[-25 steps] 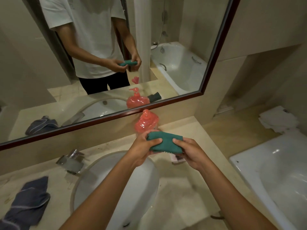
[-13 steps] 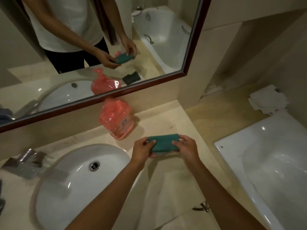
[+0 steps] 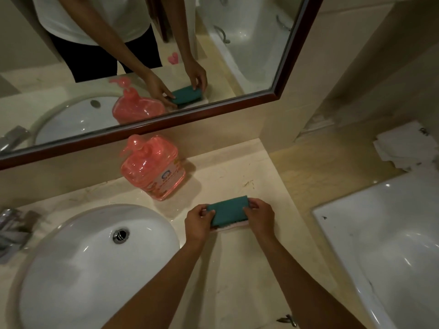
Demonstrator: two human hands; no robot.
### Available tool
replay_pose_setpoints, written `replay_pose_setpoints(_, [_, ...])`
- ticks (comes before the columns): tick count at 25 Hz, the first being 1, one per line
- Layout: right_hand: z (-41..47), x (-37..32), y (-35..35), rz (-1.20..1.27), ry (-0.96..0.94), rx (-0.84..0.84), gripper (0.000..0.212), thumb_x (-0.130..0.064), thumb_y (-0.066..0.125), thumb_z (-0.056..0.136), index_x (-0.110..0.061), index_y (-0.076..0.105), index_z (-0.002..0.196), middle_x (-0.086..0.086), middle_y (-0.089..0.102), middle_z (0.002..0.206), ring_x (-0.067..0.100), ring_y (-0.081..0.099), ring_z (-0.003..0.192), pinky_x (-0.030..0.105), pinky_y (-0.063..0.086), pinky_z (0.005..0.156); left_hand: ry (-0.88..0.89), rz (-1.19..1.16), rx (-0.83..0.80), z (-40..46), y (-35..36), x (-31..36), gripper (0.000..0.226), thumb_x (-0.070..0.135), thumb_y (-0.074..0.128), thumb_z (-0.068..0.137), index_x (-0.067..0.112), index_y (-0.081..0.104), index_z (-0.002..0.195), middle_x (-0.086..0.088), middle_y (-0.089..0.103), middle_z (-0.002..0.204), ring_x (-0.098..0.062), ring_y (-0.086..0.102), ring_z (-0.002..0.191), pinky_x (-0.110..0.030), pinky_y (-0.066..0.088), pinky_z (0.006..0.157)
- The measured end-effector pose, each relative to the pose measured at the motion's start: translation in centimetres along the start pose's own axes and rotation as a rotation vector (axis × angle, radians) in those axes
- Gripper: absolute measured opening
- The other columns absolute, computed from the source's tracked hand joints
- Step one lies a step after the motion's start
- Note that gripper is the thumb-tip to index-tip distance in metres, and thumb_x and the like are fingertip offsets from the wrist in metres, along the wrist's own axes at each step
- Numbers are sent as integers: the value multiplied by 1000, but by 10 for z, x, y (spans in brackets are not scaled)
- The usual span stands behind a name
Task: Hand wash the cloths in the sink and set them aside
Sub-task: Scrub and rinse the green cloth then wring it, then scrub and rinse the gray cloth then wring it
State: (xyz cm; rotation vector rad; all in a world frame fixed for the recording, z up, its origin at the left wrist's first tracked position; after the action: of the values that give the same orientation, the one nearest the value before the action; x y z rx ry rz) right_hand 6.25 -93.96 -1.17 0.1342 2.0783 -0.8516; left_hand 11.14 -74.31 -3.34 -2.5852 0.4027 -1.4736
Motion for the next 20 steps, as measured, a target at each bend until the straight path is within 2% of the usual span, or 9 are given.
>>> replay_pose_setpoints(3, [1, 9, 3, -11, -1, -13, 39, -9, 74, 89, -6, 66, 127, 11, 70, 120, 24, 66, 110, 24, 49, 87, 21, 66, 9, 2, 1, -3, 27, 16, 69, 93, 8, 67, 119, -6, 67, 104, -29, 67, 97, -51, 59, 85])
replay_pose_setpoints(6, [-5, 0, -3, -161, -253, 87, 42, -14, 75, 89, -11, 65, 130, 6, 66, 128, 22, 58, 117, 26, 45, 95, 267, 337, 72, -7, -2, 9, 37, 33, 66, 95, 23, 61, 130, 11, 55, 118, -13, 57, 106, -31, 51, 87])
replay_pose_setpoints(8, [-10, -2, 0, -256, -383, 37, 41, -16, 72, 91, -12, 65, 131, 3, 64, 133, 21, 54, 122, 25, 40, 99, 409, 525, 12, -13, 5, 12, 37, 35, 63, 97, 25, 62, 132, 10, 57, 125, -11, 52, 112, -25, 42, 87])
replay_pose_setpoints(12, [-15, 9, 7, -348, -308, -118, 44, -19, 65, 96, -14, 58, 139, 3, 55, 146, 23, 49, 131, 29, 40, 106, 347, 604, -143, -14, 12, 6, 41, 30, 63, 98, 23, 61, 138, 4, 55, 143, -17, 50, 126, -28, 44, 98])
replay_pose_setpoints(17, [-44, -37, -2, -272, -403, -2, 41, -25, 60, 99, -14, 58, 139, 3, 52, 149, 22, 42, 140, 37, 36, 113, 438, 606, -45, -37, -18, 50, 43, 39, 53, 102, 23, 57, 141, -1, 48, 152, -20, 43, 138, -34, 37, 110])
replay_pose_setpoints(20, [-81, -82, -4, -195, -499, 36, 46, -37, 52, 97, -18, 60, 138, -1, 52, 149, 17, 42, 140, 33, 33, 111, 549, 662, -11, -66, -62, 82, 46, 40, 52, 102, 24, 53, 145, -4, 42, 157, -24, 38, 144, -39, 34, 113])
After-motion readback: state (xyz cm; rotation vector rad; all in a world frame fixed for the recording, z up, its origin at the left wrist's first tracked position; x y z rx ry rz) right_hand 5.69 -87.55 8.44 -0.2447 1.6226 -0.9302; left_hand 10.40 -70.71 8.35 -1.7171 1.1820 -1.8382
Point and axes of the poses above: each hand's wrist, its own z-axis towards the middle knuckle, its own y-axis out of the palm, x = y × z, the point moved 5 cm from there along z, towards the middle knuckle
